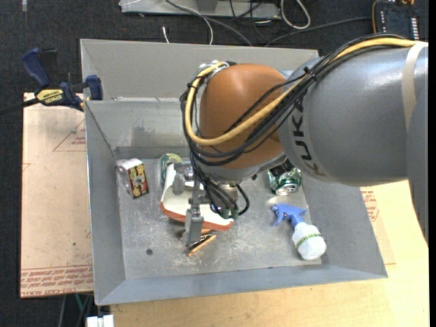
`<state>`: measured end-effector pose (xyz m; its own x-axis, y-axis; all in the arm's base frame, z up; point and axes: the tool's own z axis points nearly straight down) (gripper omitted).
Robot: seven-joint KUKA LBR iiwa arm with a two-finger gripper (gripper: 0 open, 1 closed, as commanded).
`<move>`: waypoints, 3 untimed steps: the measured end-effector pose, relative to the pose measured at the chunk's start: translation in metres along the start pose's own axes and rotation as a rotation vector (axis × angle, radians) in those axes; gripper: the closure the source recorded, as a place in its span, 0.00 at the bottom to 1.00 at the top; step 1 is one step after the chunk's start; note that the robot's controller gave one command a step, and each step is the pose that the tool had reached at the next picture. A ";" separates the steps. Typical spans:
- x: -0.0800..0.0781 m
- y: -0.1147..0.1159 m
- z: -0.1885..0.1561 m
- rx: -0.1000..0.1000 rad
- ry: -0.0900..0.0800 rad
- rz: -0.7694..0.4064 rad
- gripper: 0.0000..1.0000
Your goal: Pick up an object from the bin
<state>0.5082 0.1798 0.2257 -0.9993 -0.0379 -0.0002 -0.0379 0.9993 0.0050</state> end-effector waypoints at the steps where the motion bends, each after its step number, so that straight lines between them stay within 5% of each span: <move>1: -0.005 -0.031 0.006 0.005 -0.004 0.002 0.00; 2: -0.029 -0.048 0.091 0.005 0.003 0.100 0.00; 3: -0.018 -0.126 0.018 0.003 -0.013 -0.049 0.00</move>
Offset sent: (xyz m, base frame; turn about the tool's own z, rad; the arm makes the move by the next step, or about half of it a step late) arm 0.0326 -0.0456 -0.0883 0.0997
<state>0.5309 0.0548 0.2071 -0.9962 -0.0863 -0.0134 -0.0864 0.9963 0.0020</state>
